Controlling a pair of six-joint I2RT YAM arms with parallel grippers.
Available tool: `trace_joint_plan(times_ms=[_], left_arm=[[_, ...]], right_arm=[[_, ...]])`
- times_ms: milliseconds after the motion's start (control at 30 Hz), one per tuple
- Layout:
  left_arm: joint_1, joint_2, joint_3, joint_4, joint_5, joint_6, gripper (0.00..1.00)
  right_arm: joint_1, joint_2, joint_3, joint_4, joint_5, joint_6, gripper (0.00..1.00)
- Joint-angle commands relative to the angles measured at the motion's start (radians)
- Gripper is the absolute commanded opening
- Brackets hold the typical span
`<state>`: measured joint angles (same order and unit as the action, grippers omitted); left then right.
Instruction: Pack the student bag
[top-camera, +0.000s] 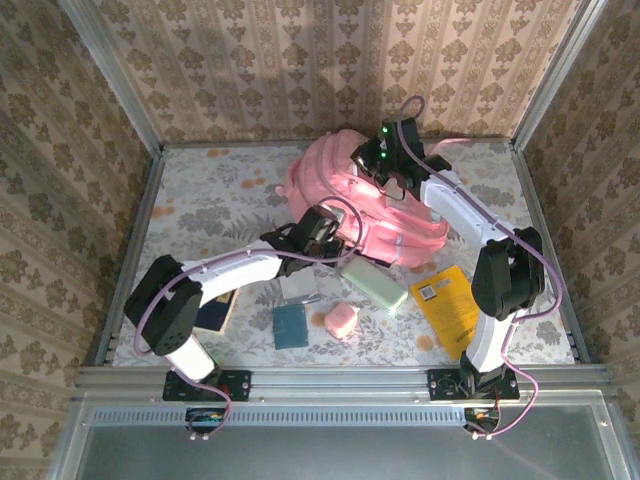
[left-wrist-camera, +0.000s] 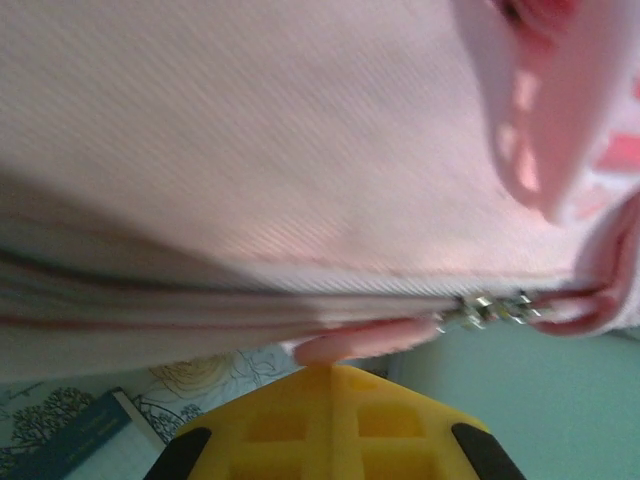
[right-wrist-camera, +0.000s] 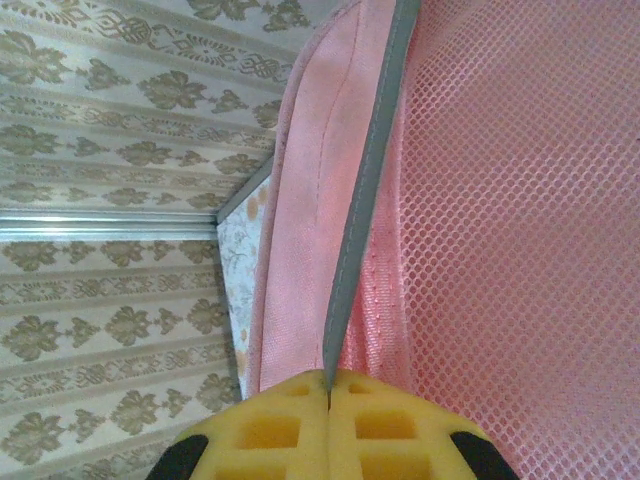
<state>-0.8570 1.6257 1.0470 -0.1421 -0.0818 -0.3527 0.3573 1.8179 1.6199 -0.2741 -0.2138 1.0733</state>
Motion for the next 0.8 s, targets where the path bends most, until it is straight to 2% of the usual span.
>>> trace_joint_plan(times_ms=[0,333,533,767], left_arm=[[0.018,-0.02,-0.016,0.037,0.021,-0.021,0.0],[0.024,-0.017,-0.014,0.051,0.076,-0.008,0.0],[0.023,-0.015,-0.036,0.092,0.185,0.017,0.0],[0.023,0.0,-0.05,0.111,0.197,0.009,0.0]], right_arm=[[0.009,-0.013,0.011,0.025,0.004,-0.075,0.0],[0.016,0.004,0.036,0.006,-0.02,-0.101,0.0],[0.017,0.01,0.044,0.009,-0.032,-0.101,0.0],[0.019,0.015,0.047,0.013,-0.044,-0.09,0.0]])
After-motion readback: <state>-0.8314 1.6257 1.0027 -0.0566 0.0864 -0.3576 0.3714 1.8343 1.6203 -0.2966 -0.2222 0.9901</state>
